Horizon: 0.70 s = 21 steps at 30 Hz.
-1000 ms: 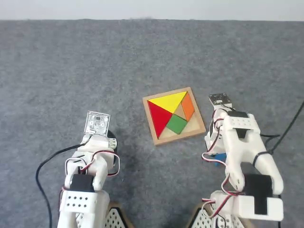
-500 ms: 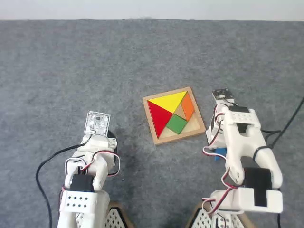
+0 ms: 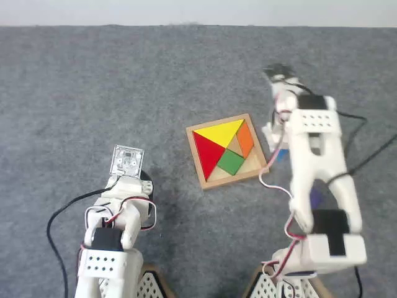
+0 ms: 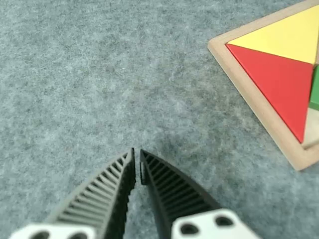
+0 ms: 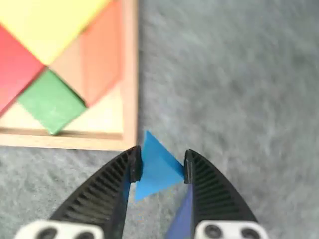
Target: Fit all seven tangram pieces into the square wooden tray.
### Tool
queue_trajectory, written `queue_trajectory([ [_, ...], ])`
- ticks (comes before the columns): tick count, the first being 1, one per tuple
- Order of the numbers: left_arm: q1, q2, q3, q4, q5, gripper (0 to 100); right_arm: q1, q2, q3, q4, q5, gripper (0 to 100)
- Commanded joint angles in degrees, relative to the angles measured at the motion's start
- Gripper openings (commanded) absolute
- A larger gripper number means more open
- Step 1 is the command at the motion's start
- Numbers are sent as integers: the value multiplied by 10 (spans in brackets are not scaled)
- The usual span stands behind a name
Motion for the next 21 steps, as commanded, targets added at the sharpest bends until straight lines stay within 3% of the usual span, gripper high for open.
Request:
queue_trajectory([
  [1,-3,-7,-5,4,4,15,-48,50,-98,33,55,91],
  [5,-3,-7,-5,4,4,15,-82,149,-193,72,124,91],
  [11,-3,-7,-5,4,4,15,-88,246,-314,118,165,89],
  [21,-3,-7,-5,4,4,15,-88,262,-339,137,140,88],
])
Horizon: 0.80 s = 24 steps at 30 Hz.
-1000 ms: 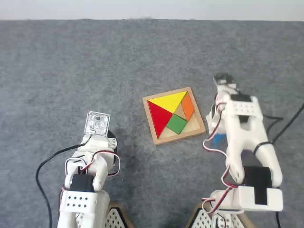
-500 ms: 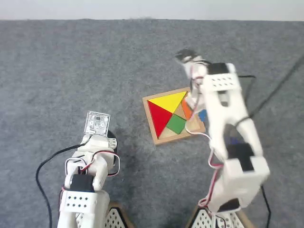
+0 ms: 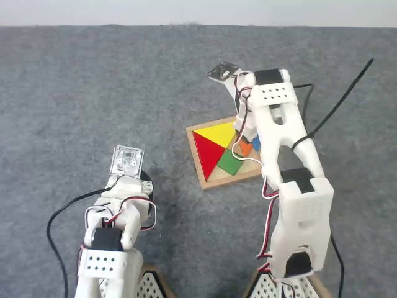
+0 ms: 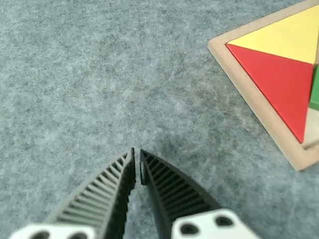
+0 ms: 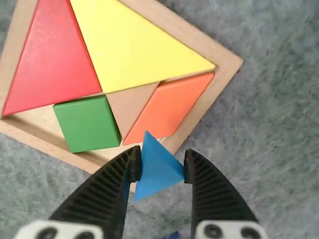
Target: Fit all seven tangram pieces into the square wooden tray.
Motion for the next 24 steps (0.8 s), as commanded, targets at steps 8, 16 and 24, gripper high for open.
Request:
queue_trajectory([
  [8,-3,-7,-5,4,4,15,-49,-11,-28,72,-16,91],
  [16,-3,-7,-5,4,4,15,-152,-4,-28,47,9,91],
  [24,-3,-7,-5,4,4,15,-172,5,-25,50,165,91],
])
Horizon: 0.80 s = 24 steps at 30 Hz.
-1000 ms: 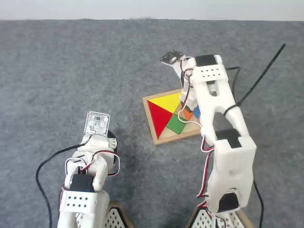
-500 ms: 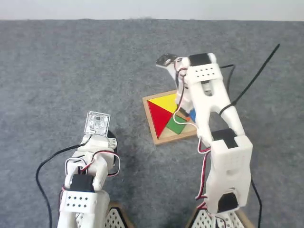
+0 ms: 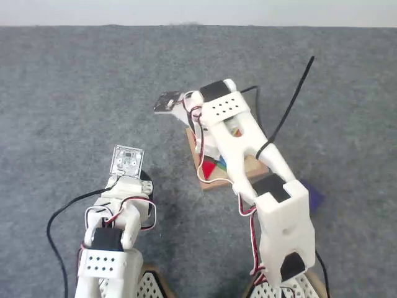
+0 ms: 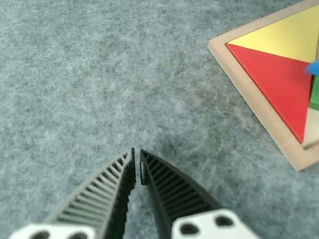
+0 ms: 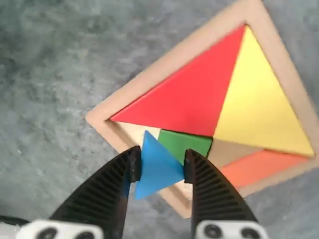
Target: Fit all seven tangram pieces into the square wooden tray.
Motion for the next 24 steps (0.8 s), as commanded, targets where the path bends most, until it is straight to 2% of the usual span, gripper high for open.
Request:
queue_trajectory([
  [1,-3,-7,-5,4,4,15,-3,1,-24,-5,94,91],
  [6,-3,-7,-5,4,4,15,2,44,-19,0,233,91],
  [8,-3,-7,-5,4,4,15,0,55,-19,5,256,91],
  [13,-3,-7,-5,4,4,15,2,65,-18,6,294,91],
  [24,-3,-7,-5,4,4,15,-38,65,-18,77,315,91],
])
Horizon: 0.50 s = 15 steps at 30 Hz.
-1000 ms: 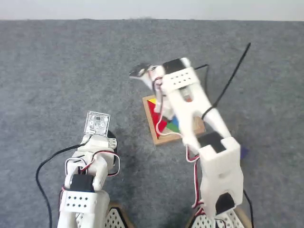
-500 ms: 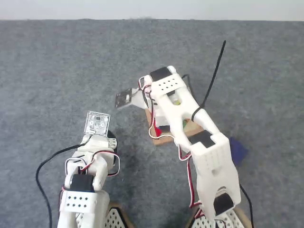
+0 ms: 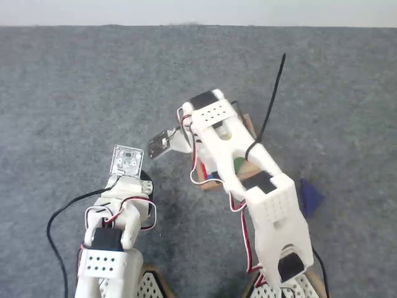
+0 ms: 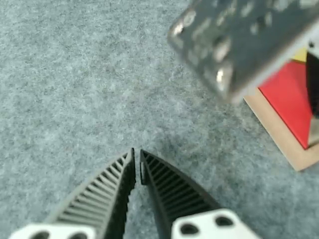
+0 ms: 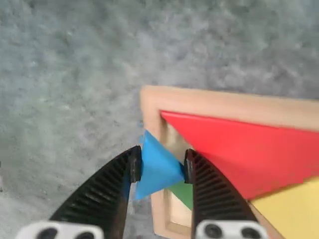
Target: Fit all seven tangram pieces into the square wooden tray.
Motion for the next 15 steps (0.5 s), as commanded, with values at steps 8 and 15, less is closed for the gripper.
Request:
queue_trajectory([
  [8,-3,-7,-5,4,4,15,-9,-7,-43,12,-27,236],
  [15,-3,-7,-5,4,4,15,-10,-7,-60,17,-28,266],
])
